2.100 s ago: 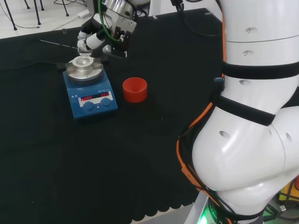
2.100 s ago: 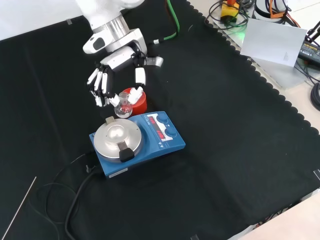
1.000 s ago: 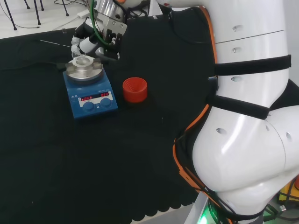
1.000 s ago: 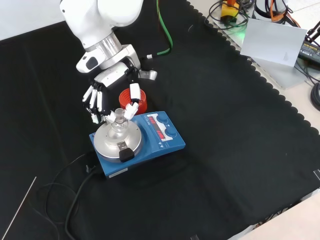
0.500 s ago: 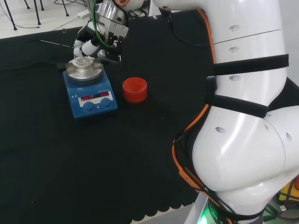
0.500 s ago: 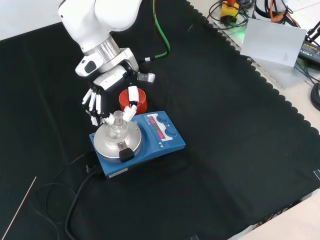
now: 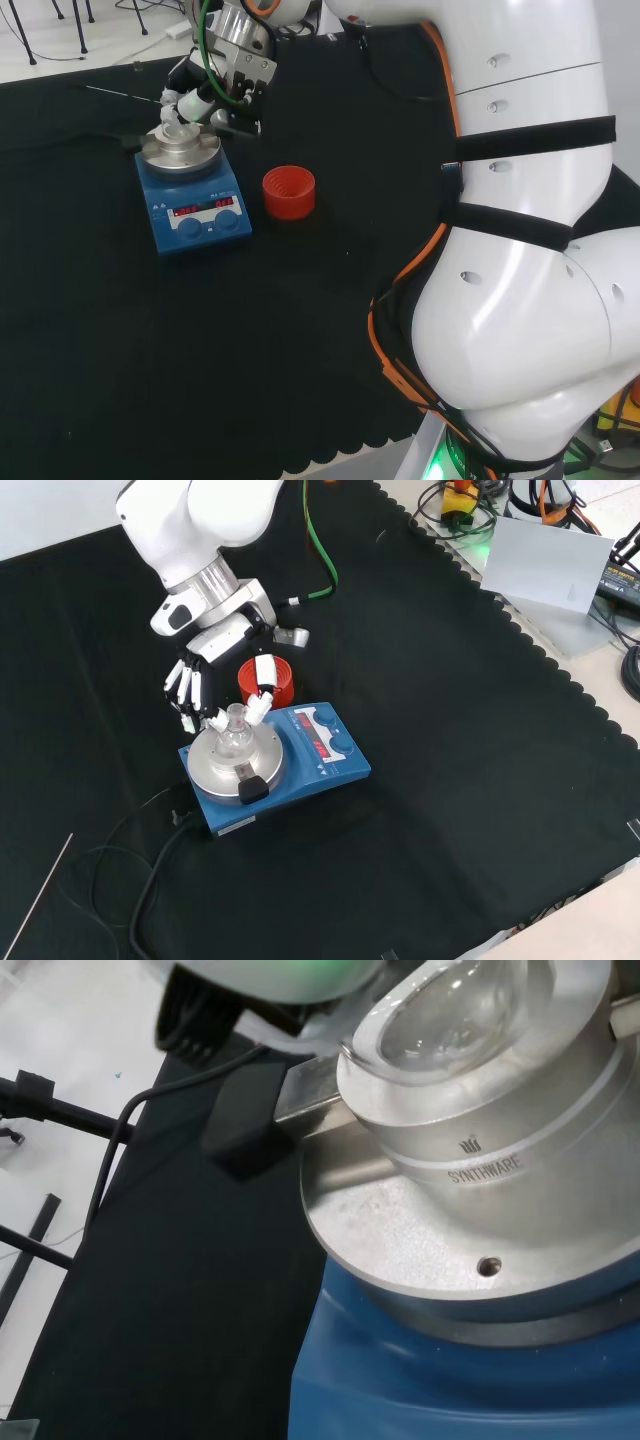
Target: Place the round-bottom flask on the heater.
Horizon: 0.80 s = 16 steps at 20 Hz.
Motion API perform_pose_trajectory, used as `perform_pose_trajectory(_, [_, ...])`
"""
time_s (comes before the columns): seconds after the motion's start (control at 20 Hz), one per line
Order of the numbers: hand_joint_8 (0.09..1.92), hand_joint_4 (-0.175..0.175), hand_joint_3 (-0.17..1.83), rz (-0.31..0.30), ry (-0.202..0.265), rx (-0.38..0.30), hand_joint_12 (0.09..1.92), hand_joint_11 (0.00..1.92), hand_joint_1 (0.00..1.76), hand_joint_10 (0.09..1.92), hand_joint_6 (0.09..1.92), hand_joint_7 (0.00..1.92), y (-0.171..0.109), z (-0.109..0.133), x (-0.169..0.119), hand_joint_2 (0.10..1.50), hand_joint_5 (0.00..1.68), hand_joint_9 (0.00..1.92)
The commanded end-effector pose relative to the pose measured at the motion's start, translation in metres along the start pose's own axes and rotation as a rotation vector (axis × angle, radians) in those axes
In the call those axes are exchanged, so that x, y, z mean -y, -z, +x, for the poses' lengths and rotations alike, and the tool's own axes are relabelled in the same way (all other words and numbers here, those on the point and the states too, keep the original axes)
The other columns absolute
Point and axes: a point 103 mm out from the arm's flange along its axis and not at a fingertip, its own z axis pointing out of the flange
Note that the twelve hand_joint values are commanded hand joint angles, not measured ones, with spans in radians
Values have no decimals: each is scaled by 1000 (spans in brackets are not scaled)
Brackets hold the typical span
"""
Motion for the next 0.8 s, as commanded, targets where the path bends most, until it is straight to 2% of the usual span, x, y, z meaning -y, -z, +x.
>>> perform_pose_trajectory(0.05, [550, 158, 882, 3, -3, -2, 1298, 321, 1083, 484, 1102, 597, -2, -1, -1, 640, 1088, 754])
perform_pose_trajectory(0.65, [552, 159, 884, 10, -12, 16, 1299, 322, 1083, 485, 1102, 597, -7, -5, -12, 639, 1089, 753])
perform_pose_trajectory(0.8, [552, 159, 884, 10, -5, -17, 1299, 322, 1083, 486, 1102, 597, -7, -6, -13, 639, 1089, 753])
